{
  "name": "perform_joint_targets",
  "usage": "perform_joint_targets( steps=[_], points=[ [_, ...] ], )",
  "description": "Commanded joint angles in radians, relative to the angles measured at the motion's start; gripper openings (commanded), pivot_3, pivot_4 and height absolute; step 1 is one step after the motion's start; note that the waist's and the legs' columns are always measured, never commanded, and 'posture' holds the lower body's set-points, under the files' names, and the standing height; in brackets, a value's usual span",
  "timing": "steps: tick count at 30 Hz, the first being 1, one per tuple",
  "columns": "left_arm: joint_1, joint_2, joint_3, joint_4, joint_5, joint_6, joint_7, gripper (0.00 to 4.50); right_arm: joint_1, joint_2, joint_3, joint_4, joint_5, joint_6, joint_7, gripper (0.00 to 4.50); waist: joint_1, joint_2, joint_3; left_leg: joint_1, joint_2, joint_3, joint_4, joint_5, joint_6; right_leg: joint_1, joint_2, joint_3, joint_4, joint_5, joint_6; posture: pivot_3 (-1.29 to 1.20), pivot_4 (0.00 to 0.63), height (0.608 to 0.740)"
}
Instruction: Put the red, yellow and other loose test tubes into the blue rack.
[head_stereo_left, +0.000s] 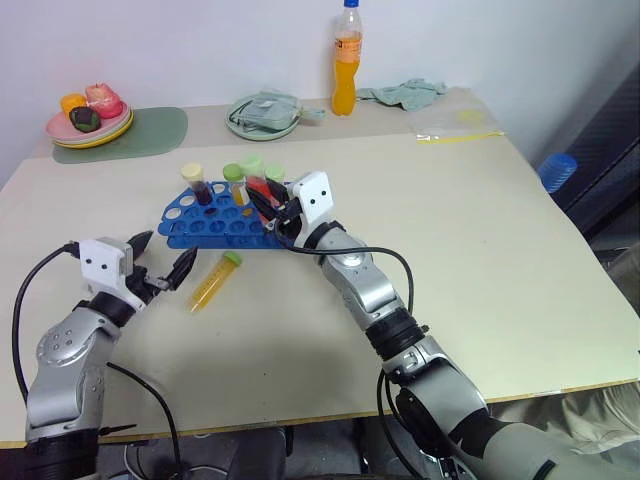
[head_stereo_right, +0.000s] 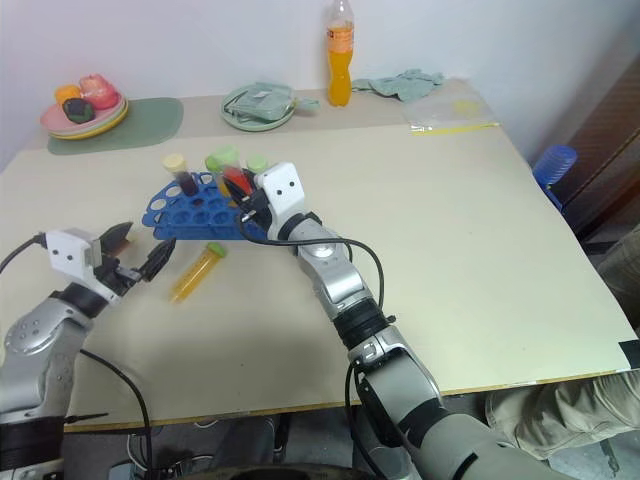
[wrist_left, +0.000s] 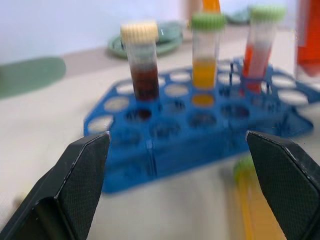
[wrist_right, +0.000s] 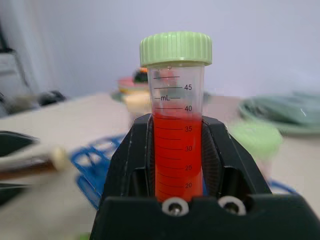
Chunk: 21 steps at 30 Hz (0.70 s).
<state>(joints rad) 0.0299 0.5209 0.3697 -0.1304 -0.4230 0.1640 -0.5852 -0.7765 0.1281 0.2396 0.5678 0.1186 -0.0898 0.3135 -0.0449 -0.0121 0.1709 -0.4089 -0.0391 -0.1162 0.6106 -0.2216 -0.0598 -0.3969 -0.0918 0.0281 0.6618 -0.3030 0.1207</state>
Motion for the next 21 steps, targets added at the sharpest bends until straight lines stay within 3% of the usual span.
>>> perform_joint_targets(
  steps=[1,21],
  points=[
    [0.015,0.024,-0.004,-0.069,-0.012,0.023,-0.02,4.5,-0.068,0.045,-0.024,0.06,-0.02,-0.077,-0.007,0.79,0.0,0.0,0.0,0.0,0.0,0.0,0.0,0.0,0.0,0.0,0.0,0.0,0.0,0.0,0.0,0.0,0.15,0.74],
    [0.052,0.005,-0.03,-0.013,0.003,-0.024,-0.093,4.5,-0.113,0.104,-0.035,0.222,-0.039,-0.137,0.039,0.79,-0.002,0.0,0.0,0.0,0.0,0.0,0.0,0.0,0.0,0.0,0.0,0.0,0.001,0.0,0.0,0.0,0.15,0.74]
  ],
)
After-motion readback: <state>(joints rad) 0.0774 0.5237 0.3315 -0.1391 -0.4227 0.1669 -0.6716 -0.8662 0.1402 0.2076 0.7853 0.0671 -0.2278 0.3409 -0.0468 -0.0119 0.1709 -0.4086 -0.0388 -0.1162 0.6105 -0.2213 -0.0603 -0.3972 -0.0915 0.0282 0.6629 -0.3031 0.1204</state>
